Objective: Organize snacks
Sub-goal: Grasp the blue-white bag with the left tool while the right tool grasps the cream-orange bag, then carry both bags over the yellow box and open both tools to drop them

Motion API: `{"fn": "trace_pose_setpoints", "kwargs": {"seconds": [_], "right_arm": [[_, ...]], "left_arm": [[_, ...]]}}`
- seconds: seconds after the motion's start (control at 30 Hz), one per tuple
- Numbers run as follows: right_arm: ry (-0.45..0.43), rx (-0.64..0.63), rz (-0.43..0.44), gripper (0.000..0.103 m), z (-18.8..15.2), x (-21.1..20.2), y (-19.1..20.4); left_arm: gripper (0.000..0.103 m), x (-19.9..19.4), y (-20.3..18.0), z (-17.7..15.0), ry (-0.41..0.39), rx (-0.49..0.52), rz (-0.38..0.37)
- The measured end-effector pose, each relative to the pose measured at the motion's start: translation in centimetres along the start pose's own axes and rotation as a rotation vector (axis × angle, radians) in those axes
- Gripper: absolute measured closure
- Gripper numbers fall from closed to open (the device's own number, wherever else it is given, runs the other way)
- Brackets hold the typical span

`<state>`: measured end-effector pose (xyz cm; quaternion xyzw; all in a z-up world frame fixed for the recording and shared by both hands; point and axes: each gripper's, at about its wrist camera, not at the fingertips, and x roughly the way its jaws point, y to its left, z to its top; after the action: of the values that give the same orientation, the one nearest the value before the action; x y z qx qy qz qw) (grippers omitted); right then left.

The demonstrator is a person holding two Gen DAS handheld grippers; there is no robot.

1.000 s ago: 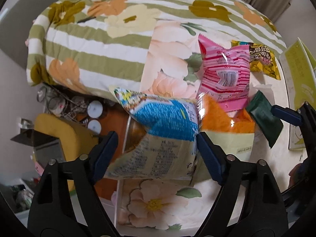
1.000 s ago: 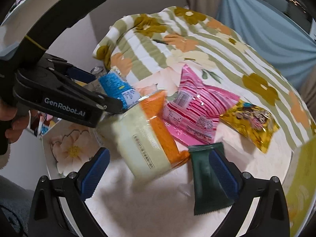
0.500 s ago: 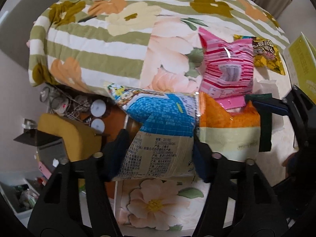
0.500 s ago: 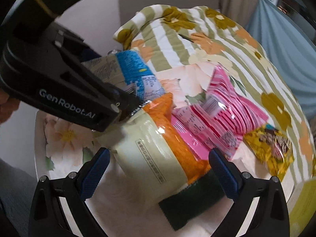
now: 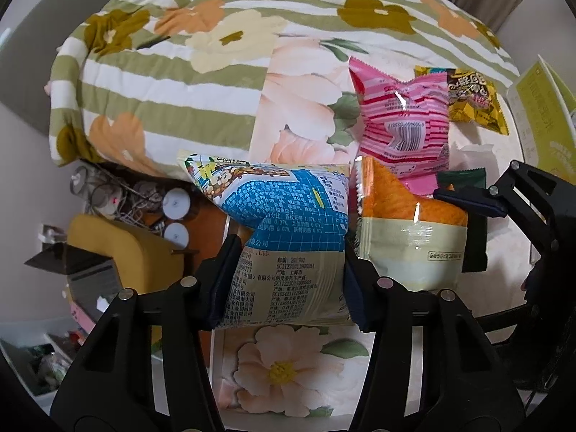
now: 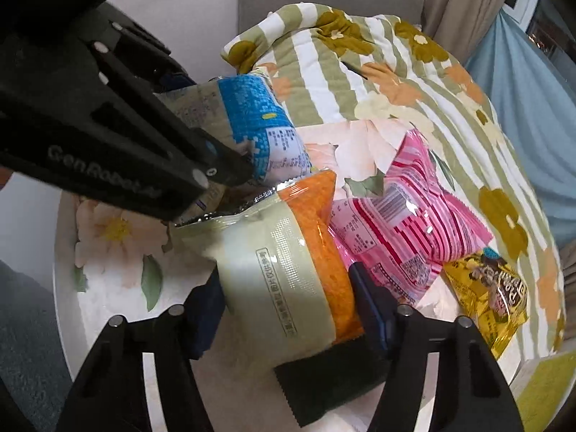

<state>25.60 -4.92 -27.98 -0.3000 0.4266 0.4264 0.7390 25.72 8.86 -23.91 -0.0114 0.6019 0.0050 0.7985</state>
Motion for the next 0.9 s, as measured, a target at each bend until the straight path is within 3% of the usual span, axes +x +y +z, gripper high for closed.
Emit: {"fn": "trace_pose_setpoints", "kwargs": {"seconds": [0.33, 0.53, 0.73, 0.9], "right_arm": [[-0.038, 0.145, -0.04, 0.045, -0.1, -3.4, -0.2], [-0.08, 0.315, -0.06, 0.045, 0.6, -6.7, -1.4], [-0.146, 0.473, -0.124, 0.045, 1.0, -11.2, -2.0], [-0.194, 0.627, -0.233, 0.045, 0.0, -15.6, -2.5]], "left_arm": [[0.055, -4.4, 0.5, 0.1, -0.077, 0.006, -0.061], [0.055, -7.6, 0.8, 0.5, -0.138, 0.006, -0.12], [0.055, -11.2, 0.1, 1.2, -0.227, 0.058, -0.179], [0.055, -13.6, -1.8, 2.2, -0.276, 0.141, -0.245]]}}
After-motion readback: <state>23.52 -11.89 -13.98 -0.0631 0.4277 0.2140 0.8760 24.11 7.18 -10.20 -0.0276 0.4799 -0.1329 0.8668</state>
